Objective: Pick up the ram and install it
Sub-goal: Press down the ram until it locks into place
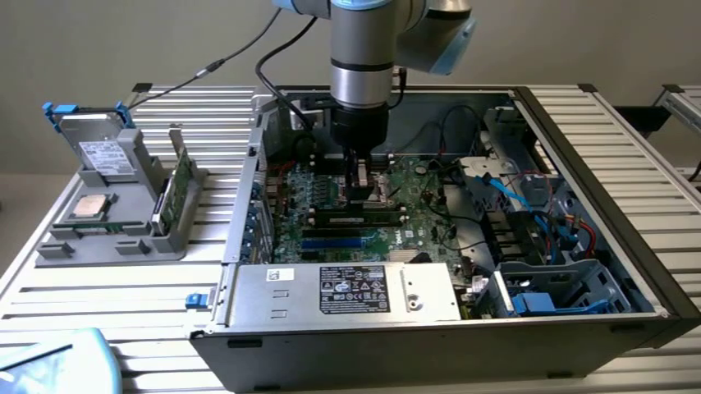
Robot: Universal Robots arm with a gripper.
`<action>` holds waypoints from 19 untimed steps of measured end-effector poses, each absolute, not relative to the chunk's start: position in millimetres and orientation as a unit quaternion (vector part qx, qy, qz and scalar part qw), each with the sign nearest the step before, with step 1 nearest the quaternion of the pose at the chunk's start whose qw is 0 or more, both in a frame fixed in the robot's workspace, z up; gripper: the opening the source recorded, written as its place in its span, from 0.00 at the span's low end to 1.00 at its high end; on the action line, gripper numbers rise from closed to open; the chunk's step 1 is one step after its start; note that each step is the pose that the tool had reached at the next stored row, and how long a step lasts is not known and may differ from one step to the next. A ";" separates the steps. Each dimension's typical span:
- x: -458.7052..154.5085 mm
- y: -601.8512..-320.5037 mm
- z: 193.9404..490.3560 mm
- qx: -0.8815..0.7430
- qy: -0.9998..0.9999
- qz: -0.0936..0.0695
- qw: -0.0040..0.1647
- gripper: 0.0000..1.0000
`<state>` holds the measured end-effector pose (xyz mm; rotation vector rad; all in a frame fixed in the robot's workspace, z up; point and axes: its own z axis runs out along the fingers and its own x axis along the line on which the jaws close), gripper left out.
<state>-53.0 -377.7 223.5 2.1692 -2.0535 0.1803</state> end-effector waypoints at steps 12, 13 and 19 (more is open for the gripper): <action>-51.9 -377.5 227.7 0.723 -0.684 0.059 0.075 0.10; -51.2 -377.6 229.8 0.723 -0.684 0.058 0.076 0.10; -34.5 -379.0 236.8 0.723 -0.684 0.054 0.080 0.10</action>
